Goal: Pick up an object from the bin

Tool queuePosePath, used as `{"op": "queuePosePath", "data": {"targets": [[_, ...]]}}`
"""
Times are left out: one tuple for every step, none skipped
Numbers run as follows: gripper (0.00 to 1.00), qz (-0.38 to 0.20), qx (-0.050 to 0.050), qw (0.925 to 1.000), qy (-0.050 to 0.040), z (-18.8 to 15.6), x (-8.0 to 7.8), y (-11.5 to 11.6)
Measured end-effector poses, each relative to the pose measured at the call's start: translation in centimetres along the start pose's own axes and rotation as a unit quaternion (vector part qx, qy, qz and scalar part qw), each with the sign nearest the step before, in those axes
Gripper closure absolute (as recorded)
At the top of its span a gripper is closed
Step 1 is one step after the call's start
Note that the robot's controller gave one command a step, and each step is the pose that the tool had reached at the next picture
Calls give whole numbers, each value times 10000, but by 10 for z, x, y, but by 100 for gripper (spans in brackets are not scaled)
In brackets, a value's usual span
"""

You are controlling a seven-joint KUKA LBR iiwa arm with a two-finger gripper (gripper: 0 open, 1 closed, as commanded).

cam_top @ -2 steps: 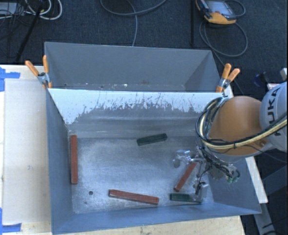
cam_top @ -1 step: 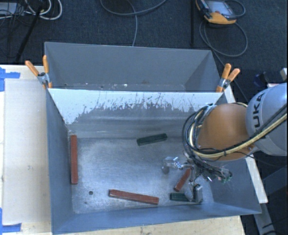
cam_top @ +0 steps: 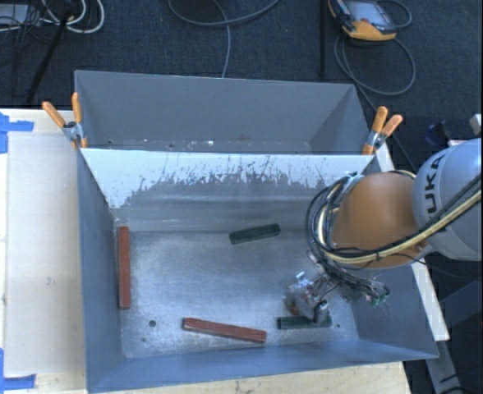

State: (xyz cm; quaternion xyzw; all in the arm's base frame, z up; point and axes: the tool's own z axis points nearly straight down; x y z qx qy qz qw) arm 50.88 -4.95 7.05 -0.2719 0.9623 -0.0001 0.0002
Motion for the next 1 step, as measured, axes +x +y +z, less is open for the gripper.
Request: {"op": "queuePosePath", "data": {"targets": [[100, -1244, 15, 9922, -14, -131, 31, -22]]}}
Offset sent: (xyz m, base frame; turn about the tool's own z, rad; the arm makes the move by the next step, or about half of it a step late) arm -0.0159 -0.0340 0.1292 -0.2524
